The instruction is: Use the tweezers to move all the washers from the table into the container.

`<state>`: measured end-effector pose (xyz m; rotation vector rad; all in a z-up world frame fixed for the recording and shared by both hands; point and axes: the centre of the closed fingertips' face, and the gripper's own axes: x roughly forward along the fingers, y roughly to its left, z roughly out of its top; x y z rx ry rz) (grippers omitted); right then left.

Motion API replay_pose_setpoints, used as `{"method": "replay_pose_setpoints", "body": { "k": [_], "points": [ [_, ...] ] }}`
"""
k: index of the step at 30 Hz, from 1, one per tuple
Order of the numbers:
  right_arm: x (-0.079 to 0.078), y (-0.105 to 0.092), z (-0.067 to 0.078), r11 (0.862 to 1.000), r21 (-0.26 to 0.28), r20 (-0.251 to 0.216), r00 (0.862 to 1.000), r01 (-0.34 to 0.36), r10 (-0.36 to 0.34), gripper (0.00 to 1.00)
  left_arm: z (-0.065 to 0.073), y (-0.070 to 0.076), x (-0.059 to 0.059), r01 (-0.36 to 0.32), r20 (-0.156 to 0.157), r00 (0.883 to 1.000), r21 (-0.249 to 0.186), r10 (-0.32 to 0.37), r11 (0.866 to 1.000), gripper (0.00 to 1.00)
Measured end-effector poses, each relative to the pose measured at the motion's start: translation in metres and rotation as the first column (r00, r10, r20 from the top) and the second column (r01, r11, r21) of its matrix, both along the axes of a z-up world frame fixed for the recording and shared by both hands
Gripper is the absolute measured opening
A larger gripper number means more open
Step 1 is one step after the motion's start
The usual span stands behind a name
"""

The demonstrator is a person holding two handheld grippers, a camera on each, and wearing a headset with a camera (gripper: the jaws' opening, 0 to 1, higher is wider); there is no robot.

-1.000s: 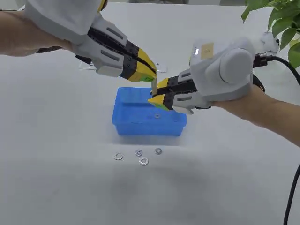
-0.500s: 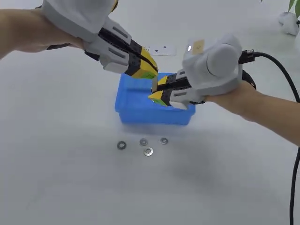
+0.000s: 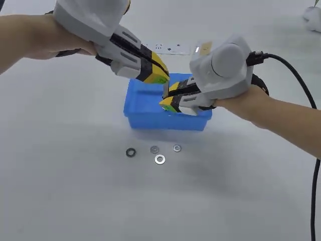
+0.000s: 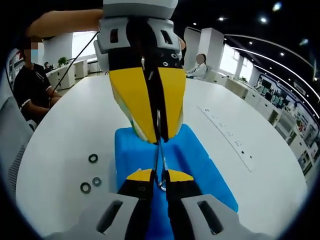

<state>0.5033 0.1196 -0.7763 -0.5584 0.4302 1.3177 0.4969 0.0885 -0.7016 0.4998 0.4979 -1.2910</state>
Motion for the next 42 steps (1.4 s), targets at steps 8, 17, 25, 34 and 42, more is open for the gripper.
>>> {"method": "replay_pose_setpoints", "body": {
  "k": [8, 17, 25, 34, 42],
  "points": [
    [-0.003, -0.003, 0.003, 1.0, -0.002, -0.01, 1.0, -0.001, 0.001, 0.11, 0.005, -0.003, -0.01, 0.009, 0.008, 1.0, 0.008, -0.009, 1.0, 0.05],
    [-0.008, -0.005, 0.019, 1.0, 0.009, 0.02, 1.0, -0.018, 0.018, 0.11, 0.021, -0.006, -0.018, 0.035, 0.049, 0.998, 0.002, -0.035, 0.999, 0.05],
    [-0.016, -0.008, 0.051, 0.999, 0.039, 0.087, 0.996, -0.039, 0.035, 0.1, 0.051, -0.01, -0.032, 0.066, 0.126, 0.99, -0.012, -0.064, 0.998, 0.05],
    [-0.041, -0.011, 0.072, 0.996, 0.032, 0.153, 0.985, -0.08, 0.074, 0.1, 0.07, -0.01, -0.052, 0.108, 0.153, 0.983, -0.01, -0.105, 0.994, 0.05],
    [-0.063, -0.018, 0.071, 0.995, 0.028, 0.156, 0.984, -0.092, 0.087, 0.1, 0.067, -0.013, -0.067, 0.132, 0.153, 0.98, -0.014, -0.128, 0.991, 0.05]
  ]
}}
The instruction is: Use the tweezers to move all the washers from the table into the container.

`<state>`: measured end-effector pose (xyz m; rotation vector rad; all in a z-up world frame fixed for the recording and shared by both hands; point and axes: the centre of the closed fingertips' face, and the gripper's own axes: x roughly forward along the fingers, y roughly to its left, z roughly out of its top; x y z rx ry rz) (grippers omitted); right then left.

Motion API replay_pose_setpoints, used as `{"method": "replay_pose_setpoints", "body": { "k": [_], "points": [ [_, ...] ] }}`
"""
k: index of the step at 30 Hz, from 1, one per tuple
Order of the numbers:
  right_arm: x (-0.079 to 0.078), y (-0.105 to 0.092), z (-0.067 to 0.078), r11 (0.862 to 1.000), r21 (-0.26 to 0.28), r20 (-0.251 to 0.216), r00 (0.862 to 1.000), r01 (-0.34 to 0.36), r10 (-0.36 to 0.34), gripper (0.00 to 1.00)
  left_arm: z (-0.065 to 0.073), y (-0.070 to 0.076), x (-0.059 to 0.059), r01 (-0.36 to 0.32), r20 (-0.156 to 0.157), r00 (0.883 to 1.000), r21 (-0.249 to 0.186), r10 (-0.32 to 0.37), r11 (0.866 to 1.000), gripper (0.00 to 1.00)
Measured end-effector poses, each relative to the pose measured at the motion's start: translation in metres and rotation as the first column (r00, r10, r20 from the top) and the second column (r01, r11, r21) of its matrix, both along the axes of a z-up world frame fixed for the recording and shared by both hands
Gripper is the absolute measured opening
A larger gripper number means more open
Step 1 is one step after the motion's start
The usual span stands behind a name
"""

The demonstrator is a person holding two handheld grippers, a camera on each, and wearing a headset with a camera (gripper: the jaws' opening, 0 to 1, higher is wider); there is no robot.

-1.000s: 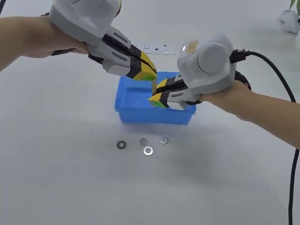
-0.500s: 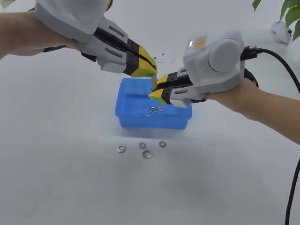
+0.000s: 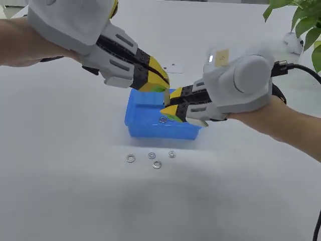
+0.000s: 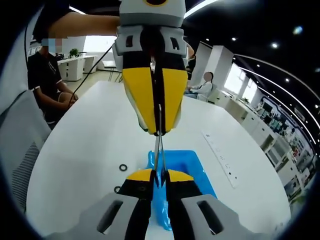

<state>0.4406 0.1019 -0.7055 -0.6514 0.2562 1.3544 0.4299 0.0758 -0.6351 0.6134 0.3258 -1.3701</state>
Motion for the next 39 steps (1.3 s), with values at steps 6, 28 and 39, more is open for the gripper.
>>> {"method": "replay_pose_setpoints", "body": {
  "k": [6, 28, 39],
  "points": [
    [-0.014, -0.004, -0.006, 1.0, 0.005, -0.021, 1.0, 0.005, -0.004, 0.1, -0.007, -0.002, -0.009, 0.01, -0.015, 1.0, -0.004, -0.01, 1.0, 0.05],
    [-0.045, -0.019, -0.058, 0.999, -0.042, -0.107, 0.994, -0.011, 0.006, 0.1, -0.052, -0.026, -0.049, 0.065, -0.112, 0.992, 0.017, -0.062, 0.998, 0.05],
    [-0.036, -0.015, -0.071, 0.999, -0.052, -0.113, 0.994, -0.003, -0.003, 0.1, -0.064, -0.021, -0.044, 0.032, -0.112, 0.993, 0.013, -0.03, 0.999, 0.05]
  ]
}}
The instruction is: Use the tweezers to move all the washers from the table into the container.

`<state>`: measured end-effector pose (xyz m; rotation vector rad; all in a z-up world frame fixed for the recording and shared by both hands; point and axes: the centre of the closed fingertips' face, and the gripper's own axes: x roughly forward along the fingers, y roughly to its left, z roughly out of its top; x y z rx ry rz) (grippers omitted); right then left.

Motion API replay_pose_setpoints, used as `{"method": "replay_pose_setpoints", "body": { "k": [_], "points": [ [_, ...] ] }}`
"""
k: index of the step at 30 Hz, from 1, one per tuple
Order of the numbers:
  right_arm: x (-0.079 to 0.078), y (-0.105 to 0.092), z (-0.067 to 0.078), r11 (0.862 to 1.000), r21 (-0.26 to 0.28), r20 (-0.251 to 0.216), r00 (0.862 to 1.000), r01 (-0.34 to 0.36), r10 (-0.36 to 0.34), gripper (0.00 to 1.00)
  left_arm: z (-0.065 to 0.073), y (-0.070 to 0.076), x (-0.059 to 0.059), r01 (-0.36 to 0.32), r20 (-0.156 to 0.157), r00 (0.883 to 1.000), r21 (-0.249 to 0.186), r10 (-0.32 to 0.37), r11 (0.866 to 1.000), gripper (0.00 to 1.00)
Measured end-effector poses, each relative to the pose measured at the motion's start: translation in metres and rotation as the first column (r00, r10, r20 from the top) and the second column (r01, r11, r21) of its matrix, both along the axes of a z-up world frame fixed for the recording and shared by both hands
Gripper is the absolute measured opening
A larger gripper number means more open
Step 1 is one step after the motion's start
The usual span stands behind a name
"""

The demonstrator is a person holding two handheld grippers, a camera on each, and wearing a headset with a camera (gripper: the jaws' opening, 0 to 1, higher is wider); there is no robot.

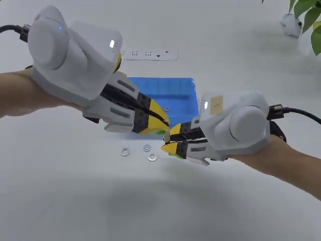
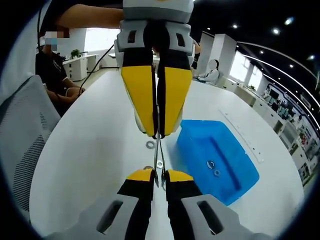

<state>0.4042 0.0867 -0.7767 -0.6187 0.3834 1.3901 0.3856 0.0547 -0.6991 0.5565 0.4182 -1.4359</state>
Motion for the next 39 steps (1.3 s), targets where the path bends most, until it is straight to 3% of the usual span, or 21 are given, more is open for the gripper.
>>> {"method": "replay_pose_setpoints", "body": {
  "k": [12, 25, 28, 34, 39],
  "points": [
    [0.01, 0.0, -0.006, 1.0, 0.0, 0.006, 1.0, 0.018, -0.018, 0.1, -0.005, -0.001, 0.01, -0.012, -0.005, 1.0, 0.002, 0.012, 1.0, 0.05],
    [0.011, 0.0, -0.01, 1.0, 0.002, -0.016, 0.999, 0.03, -0.03, 0.11, -0.009, -0.001, 0.016, -0.02, -0.027, 0.999, -0.001, 0.02, 1.0, 0.05],
    [0.009, -0.001, -0.009, 0.999, 0.007, -0.04, 0.999, 0.033, -0.032, 0.13, -0.009, -0.003, 0.014, -0.017, -0.029, 0.999, -0.001, 0.017, 1.0, 0.05],
    [0.007, -0.001, -0.007, 1.0, 0.006, -0.027, 1.0, 0.014, -0.014, 0.15, -0.009, -0.004, 0.016, -0.025, -0.034, 0.999, -0.004, 0.025, 1.0, 0.05],
    [0.012, -0.001, -0.008, 0.999, 0.01, -0.067, 0.997, 0.037, -0.036, 0.11, -0.008, -0.005, 0.019, -0.042, -0.052, 0.998, -0.021, 0.041, 0.999, 0.05]
  ]
}}
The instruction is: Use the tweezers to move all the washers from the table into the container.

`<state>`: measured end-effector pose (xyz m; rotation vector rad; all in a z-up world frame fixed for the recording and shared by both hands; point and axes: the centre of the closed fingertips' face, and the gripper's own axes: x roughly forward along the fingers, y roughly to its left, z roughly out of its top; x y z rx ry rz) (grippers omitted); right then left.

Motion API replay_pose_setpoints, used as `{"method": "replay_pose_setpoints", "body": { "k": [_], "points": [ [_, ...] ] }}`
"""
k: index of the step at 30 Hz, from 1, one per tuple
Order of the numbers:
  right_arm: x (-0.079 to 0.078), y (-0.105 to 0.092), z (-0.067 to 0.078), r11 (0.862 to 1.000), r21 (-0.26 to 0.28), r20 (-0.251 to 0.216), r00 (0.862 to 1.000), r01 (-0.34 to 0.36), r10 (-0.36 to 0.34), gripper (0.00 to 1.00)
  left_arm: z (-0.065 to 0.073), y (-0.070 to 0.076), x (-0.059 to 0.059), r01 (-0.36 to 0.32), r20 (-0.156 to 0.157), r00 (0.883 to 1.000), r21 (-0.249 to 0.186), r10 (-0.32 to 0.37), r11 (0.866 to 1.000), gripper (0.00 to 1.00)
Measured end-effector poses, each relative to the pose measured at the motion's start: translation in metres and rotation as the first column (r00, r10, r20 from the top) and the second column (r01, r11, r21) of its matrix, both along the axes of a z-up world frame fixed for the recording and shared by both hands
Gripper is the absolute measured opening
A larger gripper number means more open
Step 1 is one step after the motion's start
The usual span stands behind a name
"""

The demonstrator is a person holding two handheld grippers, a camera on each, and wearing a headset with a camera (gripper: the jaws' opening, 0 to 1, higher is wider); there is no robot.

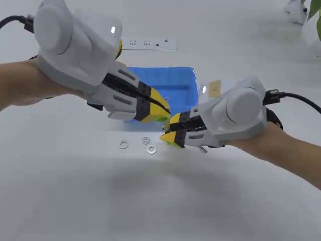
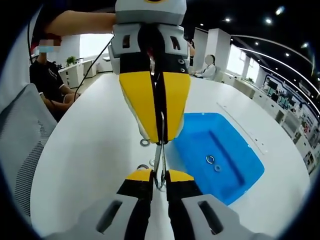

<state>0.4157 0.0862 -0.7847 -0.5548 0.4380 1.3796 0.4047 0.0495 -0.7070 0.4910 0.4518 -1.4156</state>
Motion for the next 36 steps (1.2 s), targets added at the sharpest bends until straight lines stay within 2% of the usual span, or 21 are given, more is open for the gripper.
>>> {"method": "replay_pose_setpoints", "body": {
  "k": [3, 7, 10, 12, 18, 20, 23, 25, 32, 36],
  "points": [
    [-0.001, -0.001, 0.0, 1.0, 0.002, -0.015, 1.0, 0.005, -0.005, 0.11, 0.0, -0.001, -0.002, 0.007, -0.008, 1.0, 0.0, -0.007, 1.0, 0.05],
    [-0.003, -0.001, 0.0, 1.0, -0.009, -0.002, 1.0, 0.005, -0.005, 0.1, 0.0, -0.001, -0.005, 0.014, -0.005, 1.0, 0.005, -0.013, 1.0, 0.05],
    [-0.007, -0.001, 0.0, 1.0, -0.013, -0.004, 1.0, -0.006, 0.006, 0.1, 0.001, -0.001, -0.008, 0.011, -0.019, 1.0, 0.009, -0.011, 1.0, 0.05],
    [-0.009, -0.001, 0.004, 1.0, -0.008, 0.004, 1.0, -0.005, 0.005, 0.1, 0.004, 0.001, -0.01, 0.004, -0.023, 1.0, -0.001, -0.004, 1.0, 0.05],
    [-0.013, 0.002, 0.018, 1.0, -0.001, 0.022, 1.0, -0.018, 0.018, 0.1, 0.017, 0.003, -0.014, 0.013, -0.008, 1.0, -0.001, -0.013, 1.0, 0.05],
    [-0.011, 0.003, 0.025, 1.0, 0.001, 0.034, 0.999, -0.026, 0.025, 0.1, 0.025, 0.002, -0.014, 0.006, -0.01, 1.0, -0.015, -0.007, 1.0, 0.05],
    [-0.006, 0.004, 0.037, 0.999, 0.001, 0.058, 0.997, -0.041, 0.041, 0.1, 0.034, 0.007, -0.008, -0.007, 0.004, 1.0, -0.029, 0.007, 1.0, 0.05],
    [-0.001, 0.006, 0.045, 0.999, 0.015, 0.066, 0.997, -0.038, 0.037, 0.1, 0.037, 0.013, 0.002, -0.013, 0.02, 1.0, -0.034, 0.014, 0.999, 0.05],
    [0.013, 0.015, 0.078, 0.998, 0.045, 0.117, 0.992, -0.043, 0.037, 0.1, 0.073, 0.015, 0.013, -0.009, 0.085, 0.996, -0.039, 0.012, 0.999, 0.05],
    [0.028, 0.016, 0.09, 0.998, 0.051, 0.148, 0.989, -0.038, 0.03, 0.1, 0.084, 0.017, 0.025, -0.006, 0.122, 0.993, -0.035, 0.01, 0.999, 0.05]
  ]
}}
